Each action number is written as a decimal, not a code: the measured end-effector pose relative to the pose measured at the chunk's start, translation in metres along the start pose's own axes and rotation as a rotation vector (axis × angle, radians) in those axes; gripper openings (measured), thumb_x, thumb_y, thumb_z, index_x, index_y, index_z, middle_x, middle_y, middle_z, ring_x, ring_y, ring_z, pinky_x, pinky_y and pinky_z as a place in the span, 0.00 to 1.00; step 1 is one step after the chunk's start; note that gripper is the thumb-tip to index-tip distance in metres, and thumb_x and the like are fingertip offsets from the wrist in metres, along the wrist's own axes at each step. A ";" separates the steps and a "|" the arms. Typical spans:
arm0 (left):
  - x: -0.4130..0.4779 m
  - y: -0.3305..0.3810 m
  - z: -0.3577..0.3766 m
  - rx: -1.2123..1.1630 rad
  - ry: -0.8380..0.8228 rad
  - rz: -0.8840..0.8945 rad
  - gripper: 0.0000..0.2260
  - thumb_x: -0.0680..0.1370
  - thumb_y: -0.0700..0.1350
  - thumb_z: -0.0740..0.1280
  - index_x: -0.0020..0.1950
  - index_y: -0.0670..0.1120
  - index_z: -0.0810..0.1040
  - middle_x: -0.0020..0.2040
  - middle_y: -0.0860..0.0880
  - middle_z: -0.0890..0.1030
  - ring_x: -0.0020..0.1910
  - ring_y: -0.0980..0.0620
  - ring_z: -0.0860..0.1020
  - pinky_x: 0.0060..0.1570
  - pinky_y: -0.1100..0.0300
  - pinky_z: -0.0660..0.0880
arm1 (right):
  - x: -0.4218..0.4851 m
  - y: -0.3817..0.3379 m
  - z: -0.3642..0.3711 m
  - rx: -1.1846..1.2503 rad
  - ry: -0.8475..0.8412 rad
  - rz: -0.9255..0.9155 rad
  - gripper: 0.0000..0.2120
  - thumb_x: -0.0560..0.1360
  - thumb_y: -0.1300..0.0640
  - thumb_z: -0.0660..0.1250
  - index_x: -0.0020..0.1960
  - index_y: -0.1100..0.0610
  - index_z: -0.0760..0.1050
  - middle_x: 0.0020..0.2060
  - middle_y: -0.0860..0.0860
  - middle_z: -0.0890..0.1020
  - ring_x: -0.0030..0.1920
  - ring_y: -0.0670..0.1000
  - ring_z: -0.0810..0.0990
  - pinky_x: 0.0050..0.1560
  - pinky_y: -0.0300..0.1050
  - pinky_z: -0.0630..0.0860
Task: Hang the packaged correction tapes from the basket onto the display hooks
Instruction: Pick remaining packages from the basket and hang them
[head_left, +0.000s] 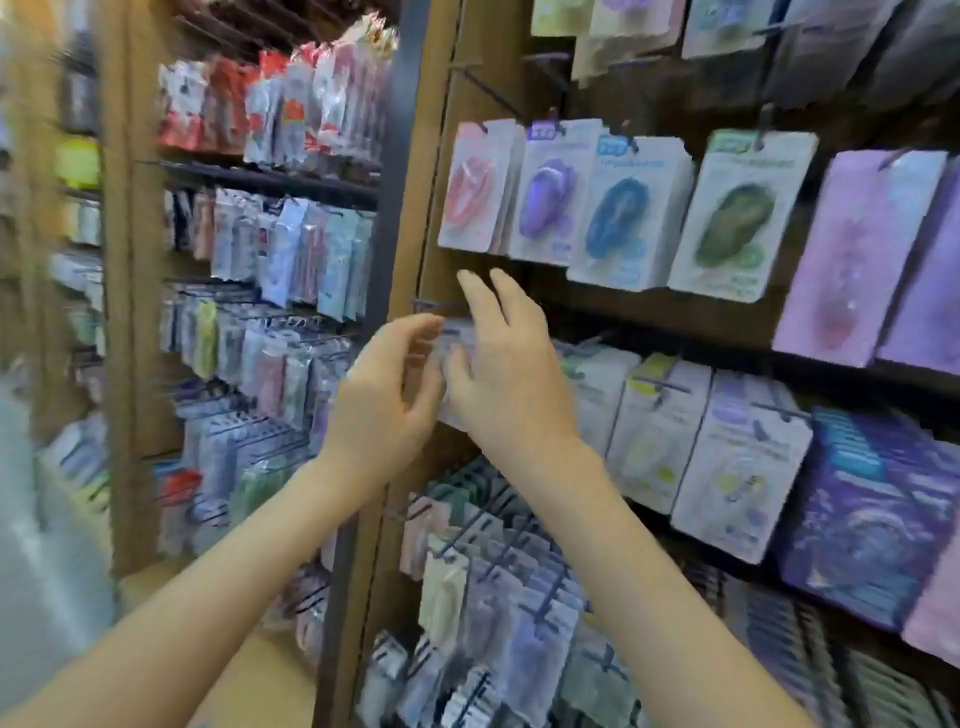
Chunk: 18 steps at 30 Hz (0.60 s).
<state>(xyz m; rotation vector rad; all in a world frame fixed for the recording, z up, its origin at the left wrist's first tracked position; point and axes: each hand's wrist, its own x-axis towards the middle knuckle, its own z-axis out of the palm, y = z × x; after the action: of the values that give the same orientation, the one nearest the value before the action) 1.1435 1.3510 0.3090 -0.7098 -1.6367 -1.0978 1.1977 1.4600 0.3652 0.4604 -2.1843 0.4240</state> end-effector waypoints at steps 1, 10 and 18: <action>-0.016 -0.020 -0.014 0.020 -0.019 -0.068 0.15 0.78 0.42 0.62 0.64 0.40 0.73 0.55 0.49 0.78 0.53 0.58 0.75 0.55 0.70 0.71 | -0.001 -0.010 0.031 0.047 -0.058 0.012 0.28 0.76 0.61 0.63 0.75 0.57 0.61 0.73 0.57 0.63 0.73 0.56 0.59 0.72 0.50 0.60; -0.221 -0.243 -0.166 0.344 -0.296 -0.715 0.19 0.75 0.47 0.59 0.62 0.40 0.74 0.54 0.41 0.79 0.50 0.42 0.79 0.50 0.51 0.76 | -0.070 -0.095 0.358 0.259 -0.682 0.080 0.26 0.78 0.59 0.61 0.75 0.58 0.61 0.69 0.57 0.68 0.69 0.57 0.65 0.65 0.50 0.65; -0.535 -0.372 -0.207 0.503 -0.434 -1.429 0.27 0.70 0.42 0.57 0.69 0.36 0.69 0.57 0.35 0.78 0.55 0.36 0.77 0.55 0.48 0.73 | -0.309 -0.100 0.619 0.291 -1.229 0.296 0.23 0.75 0.61 0.64 0.70 0.63 0.68 0.61 0.62 0.75 0.63 0.62 0.73 0.61 0.53 0.68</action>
<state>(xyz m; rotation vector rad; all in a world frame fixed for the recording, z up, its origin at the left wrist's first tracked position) 1.0876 1.0386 -0.2961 0.7964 -2.7300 -1.3587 1.0062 1.1492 -0.2313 0.6585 -3.4254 0.7518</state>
